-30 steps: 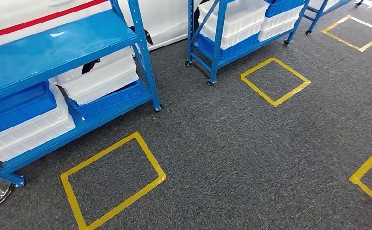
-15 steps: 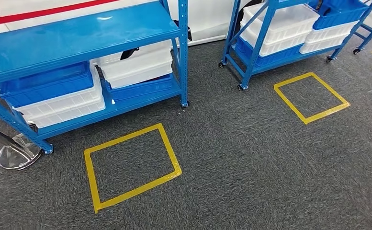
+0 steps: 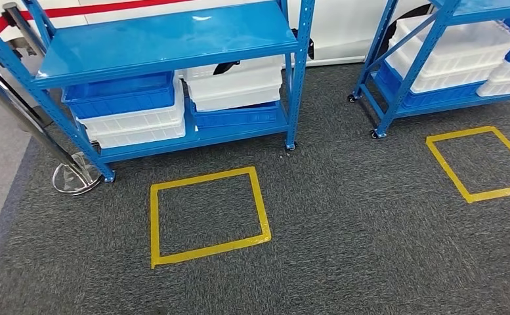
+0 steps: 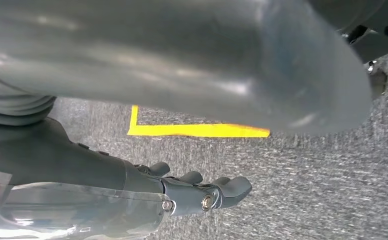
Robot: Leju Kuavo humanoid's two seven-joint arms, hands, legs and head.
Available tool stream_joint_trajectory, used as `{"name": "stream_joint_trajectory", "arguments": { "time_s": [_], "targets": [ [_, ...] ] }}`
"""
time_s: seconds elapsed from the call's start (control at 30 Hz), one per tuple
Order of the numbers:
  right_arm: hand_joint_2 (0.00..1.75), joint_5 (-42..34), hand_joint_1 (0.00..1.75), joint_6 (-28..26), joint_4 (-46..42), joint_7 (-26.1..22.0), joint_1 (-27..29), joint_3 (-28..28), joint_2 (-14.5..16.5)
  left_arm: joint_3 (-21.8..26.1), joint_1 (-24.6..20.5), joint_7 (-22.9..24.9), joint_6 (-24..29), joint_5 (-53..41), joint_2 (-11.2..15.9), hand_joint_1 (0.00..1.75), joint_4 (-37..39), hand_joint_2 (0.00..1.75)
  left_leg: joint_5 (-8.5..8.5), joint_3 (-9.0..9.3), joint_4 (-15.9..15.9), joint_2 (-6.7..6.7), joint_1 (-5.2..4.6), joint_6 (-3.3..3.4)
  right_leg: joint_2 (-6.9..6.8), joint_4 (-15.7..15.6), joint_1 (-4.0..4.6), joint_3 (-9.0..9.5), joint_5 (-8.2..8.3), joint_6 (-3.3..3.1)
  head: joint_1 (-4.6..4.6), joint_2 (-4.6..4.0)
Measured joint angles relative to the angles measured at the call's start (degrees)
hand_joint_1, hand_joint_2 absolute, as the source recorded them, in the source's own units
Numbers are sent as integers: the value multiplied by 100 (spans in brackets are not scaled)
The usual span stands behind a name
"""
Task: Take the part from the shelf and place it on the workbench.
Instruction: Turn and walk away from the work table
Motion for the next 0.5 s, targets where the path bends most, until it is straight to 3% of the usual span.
{"name": "stream_joint_trajectory", "arguments": {
  "time_s": [0.07, 0.13, 0.17, 0.2, 0.23, 0.3, 0.37, 0.4, 0.43, 0.47, 0.5],
  "targets": [
    [0, 0, 0, -1, 1, -7, 12, -5, 9, -2, -6, -2, 2, 1, -1, 0, 1, 0, -339, -252, 557, 365, -16, -16, -183, -23, 23, 1, 10, -73, -55, 0],
    [0, 1, 0, -2, 2, -13, 26, -16, 14, -4, -19, -2, 3, 2, 0, 0, 1, 0, -706, -592, 1323, 510, -19, -27, -374, -19, 72, -12, 0, -109, -82, 1],
    [0, 2, 0, -3, 1, -16, 28, -27, 14, -4, -17, -3, 3, 2, 0, 0, 1, 0, -768, -675, 1542, 529, -19, -24, -468, -18, 95, -13, -6, -118, -82, 1],
    [0, 2, 0, -5, 1, -22, 26, -39, 14, -4, -9, -4, 3, 2, 0, 0, 1, 0, -710, -637, 1530, 545, -22, -10, -556, -17, 115, -7, -12, -126, -83, 1],
    [0, 2, 0, -6, 1, -33, 22, -52, 14, -4, 0, -6, 2, 2, 0, 0, 1, 0, -556, -480, 1284, 578, -32, 19, -638, -16, 134, 5, -20, -131, -84, 1],
    [0, 4, 0, -8, 1, -54, 14, -76, 17, -3, 3, -14, -2, 2, 1, 0, 1, 0, -227, -9, 465, 833, -99, 138, -791, -12, 174, 42, -44, -126, -82, 1],
    [0, 6, 0, -10, 2, -65, 9, -95, 19, -4, -13, -27, -9, 3, -1, 0, -1, 0, -111, 234, -11, 1054, -173, 245, -910, -6, 196, 62, -64, -87, -79, 1],
    [0, 7, 0, -11, 3, -67, 1, -99, 20, -5, -15, -32, -13, 1, -1, 0, -1, 0, -121, 235, -55, 1065, -193, 271, -967, -9, 200, 70, -69, -64, -77, 1],
    [0, 9, 0, -13, 3, -69, -14, -101, 19, -5, -10, -37, -15, -4, -2, 0, -1, 0, -98, 228, -83, 989, -188, 288, -1028, -20, 200, 90, -70, -39, -82, 1],
    [0, 13, 0, -14, 3, -70, -26, -103, 18, -7, 2, -38, -17, -9, -3, 0, -1, 0, -70, 243, -126, 923, -168, 307, -1033, -20, 194, 114, -87, -10, -80, 1],
    [0, 16, 0, -14, 3, -73, -34, -105, 17, -8, 10, -42, -16, -13, -5, 0, -1, 0, -36, 264, -174, 852, -141, 331, -941, 27, 190, 115, -140, 22, -73, 0]
  ]
}}
